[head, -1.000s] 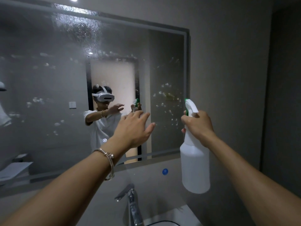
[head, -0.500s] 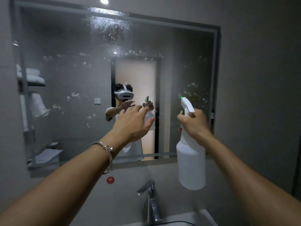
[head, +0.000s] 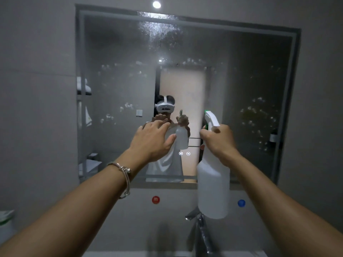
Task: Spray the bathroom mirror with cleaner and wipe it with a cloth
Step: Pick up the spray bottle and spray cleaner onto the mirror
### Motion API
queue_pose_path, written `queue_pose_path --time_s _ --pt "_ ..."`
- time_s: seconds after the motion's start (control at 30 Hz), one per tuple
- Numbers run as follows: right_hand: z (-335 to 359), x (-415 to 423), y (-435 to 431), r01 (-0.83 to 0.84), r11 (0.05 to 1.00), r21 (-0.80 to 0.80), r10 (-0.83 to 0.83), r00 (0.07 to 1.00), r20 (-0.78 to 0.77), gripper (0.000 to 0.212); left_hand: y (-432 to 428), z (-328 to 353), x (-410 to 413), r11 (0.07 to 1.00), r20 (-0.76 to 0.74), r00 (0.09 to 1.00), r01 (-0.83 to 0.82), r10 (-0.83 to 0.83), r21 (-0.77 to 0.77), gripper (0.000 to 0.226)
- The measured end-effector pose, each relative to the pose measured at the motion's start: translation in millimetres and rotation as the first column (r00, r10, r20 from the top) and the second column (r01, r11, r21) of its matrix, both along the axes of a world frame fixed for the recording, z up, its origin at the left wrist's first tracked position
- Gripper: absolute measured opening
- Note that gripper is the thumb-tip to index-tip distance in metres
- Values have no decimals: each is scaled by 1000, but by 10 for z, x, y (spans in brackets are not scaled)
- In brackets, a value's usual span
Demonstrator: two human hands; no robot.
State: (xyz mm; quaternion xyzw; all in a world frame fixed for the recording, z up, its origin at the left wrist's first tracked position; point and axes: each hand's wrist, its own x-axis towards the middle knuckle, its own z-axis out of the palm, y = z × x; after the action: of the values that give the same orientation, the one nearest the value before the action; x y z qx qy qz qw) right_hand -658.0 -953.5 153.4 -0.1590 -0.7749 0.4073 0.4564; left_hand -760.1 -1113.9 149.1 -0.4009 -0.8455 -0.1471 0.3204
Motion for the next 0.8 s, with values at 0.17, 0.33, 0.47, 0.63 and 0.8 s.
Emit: queue_pose_path --time_s 0.17,0.33,0.47,0.63,0.8 --pt "-48 -221 -291 -19 999 33 18 1000 24 11 -376 -41 -165 999 17 999 -52 52 15 55" --pt "-21 -393 -660 -131 990 50 129 990 48 12 -687 -55 -310 996 26 996 -90 89 28 57" --pt "9 -577 -951 -191 981 27 191 981 20 12 -953 -45 -369 993 25 993 -117 116 21 57" --pt "-34 -758 -1301 -169 982 89 168 986 18 15 -1379 -58 -473 985 23 985 -171 170 27 54" --pt "-91 -906 -1542 -174 970 168 169 985 44 16 -1704 -71 -586 978 33 978 -207 206 39 56"
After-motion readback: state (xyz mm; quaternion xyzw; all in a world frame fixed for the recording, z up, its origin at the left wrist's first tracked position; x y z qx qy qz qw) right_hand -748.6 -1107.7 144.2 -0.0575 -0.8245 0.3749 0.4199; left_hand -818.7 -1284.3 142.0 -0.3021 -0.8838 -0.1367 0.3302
